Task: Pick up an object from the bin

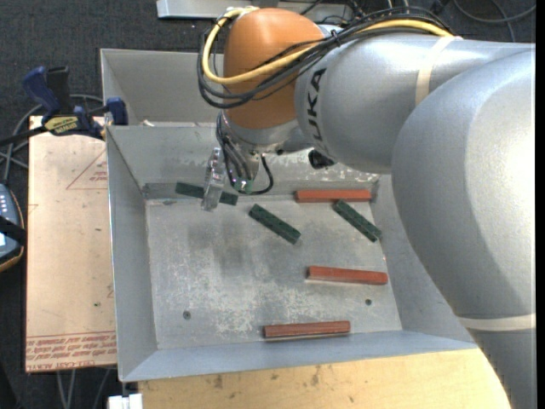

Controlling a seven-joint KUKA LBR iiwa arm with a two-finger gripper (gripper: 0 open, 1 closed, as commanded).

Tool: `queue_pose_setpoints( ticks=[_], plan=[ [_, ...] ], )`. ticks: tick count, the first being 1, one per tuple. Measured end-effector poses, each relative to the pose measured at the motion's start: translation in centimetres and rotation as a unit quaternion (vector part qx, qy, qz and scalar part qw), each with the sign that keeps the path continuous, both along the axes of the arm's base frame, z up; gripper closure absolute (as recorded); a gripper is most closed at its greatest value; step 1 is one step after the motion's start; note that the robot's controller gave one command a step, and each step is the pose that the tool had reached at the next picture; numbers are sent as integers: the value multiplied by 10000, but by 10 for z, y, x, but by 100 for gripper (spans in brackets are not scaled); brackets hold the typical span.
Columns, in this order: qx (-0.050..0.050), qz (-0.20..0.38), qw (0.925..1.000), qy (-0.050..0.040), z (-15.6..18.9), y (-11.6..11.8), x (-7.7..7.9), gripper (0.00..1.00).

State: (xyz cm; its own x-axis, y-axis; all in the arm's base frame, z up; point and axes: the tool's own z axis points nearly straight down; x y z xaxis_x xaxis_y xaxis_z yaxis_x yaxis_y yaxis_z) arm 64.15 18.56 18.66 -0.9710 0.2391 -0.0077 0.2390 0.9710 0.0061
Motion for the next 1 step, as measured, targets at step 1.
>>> queue_pose_setpoints(
  ticks=[1],
  plan=[
    [-9,7,10000,24,8,0,1,100]
  ],
)
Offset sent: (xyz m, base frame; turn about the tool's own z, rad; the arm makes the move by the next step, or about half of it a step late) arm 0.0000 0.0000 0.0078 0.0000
